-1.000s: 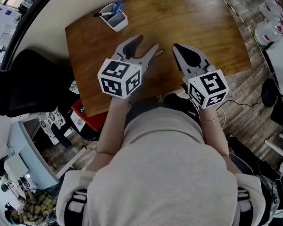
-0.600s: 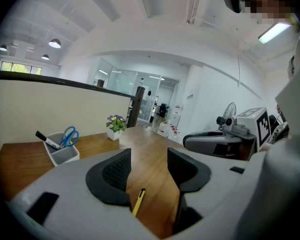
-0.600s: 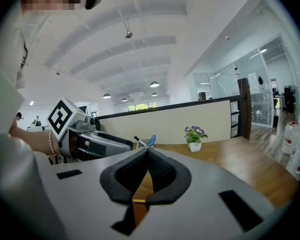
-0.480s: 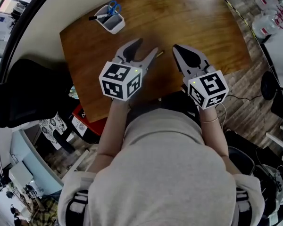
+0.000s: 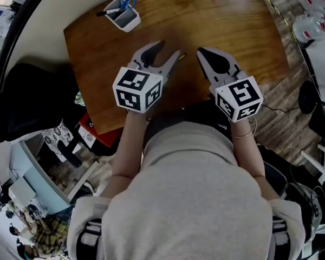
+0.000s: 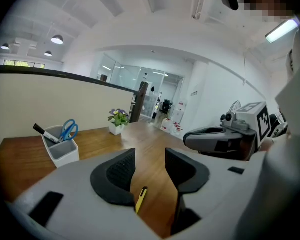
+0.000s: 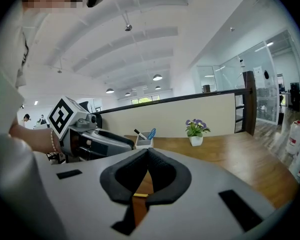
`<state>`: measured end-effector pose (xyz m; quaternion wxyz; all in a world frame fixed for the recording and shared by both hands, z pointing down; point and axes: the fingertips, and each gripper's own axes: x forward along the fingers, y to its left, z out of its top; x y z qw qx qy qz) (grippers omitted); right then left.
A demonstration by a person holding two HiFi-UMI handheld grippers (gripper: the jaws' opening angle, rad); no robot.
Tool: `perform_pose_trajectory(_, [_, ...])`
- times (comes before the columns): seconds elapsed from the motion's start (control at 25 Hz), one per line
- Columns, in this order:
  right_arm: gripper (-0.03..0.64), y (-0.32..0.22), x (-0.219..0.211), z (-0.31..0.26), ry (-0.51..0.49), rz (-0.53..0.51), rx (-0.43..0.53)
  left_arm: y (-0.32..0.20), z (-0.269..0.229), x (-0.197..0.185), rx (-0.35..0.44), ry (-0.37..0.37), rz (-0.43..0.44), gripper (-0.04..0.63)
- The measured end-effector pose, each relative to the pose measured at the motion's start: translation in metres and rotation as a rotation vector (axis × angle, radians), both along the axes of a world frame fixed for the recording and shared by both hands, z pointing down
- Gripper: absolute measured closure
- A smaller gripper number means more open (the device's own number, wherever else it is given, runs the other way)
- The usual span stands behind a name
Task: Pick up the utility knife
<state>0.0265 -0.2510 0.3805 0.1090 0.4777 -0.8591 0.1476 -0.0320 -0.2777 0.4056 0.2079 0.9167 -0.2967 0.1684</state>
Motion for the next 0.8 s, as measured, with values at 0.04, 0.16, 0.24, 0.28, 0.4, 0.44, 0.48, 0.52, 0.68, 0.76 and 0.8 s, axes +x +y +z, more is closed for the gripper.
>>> perform_pose_trajectory(0.04, [0.604, -0.001, 0.001, 0.002, 0.002, -0.008, -0.006, 0.001, 0.001, 0.0, 0.001, -0.008, -0.002, 0.396])
perform_pose_trajectory(0.16, [0.604, -0.001, 0.003, 0.008, 0.004, -0.027, -0.028, 0.005, 0.009, 0.001, -0.011, -0.034, -0.005, 0.394])
perform_pose_trajectory(0.24, [0.604, -0.002, 0.006, 0.012, 0.005, -0.036, -0.039, 0.007, 0.015, 0.004, -0.02, -0.049, -0.003, 0.393])
perform_pose_trajectory(0.28, [0.604, -0.003, 0.007, 0.014, 0.006, -0.04, -0.045, 0.007, 0.019, 0.005, -0.024, -0.057, 0.0, 0.393])
perform_pose_trajectory(0.4, [0.604, -0.005, 0.009, 0.022, 0.003, -0.052, -0.065, 0.007, 0.029, 0.007, -0.036, -0.086, 0.008, 0.391])
perform_pose_trajectory(0.44, [0.604, -0.005, 0.01, 0.025, 0.001, -0.055, -0.072, 0.007, 0.032, 0.008, -0.036, -0.099, 0.011, 0.391])
perform_pose_trajectory(0.48, [0.604, -0.005, 0.011, 0.028, 0.0, -0.059, -0.079, 0.007, 0.035, 0.01, -0.032, -0.113, 0.015, 0.393])
perform_pose_trajectory(0.52, [0.604, -0.005, 0.013, 0.03, -0.002, -0.062, -0.086, 0.007, 0.037, 0.011, -0.027, -0.128, 0.019, 0.394])
perform_pose_trajectory(0.68, [0.604, 0.0, 0.017, 0.036, -0.009, -0.065, -0.107, 0.011, 0.041, 0.016, -0.025, -0.154, 0.039, 0.394])
perform_pose_trajectory(0.76, [0.604, 0.002, 0.018, 0.041, -0.015, -0.067, -0.118, 0.014, 0.045, 0.018, -0.029, -0.166, 0.047, 0.394])
perform_pose_trajectory(0.8, [0.604, 0.003, 0.018, 0.043, -0.018, -0.07, -0.124, 0.016, 0.047, 0.019, -0.031, -0.175, 0.051, 0.394])
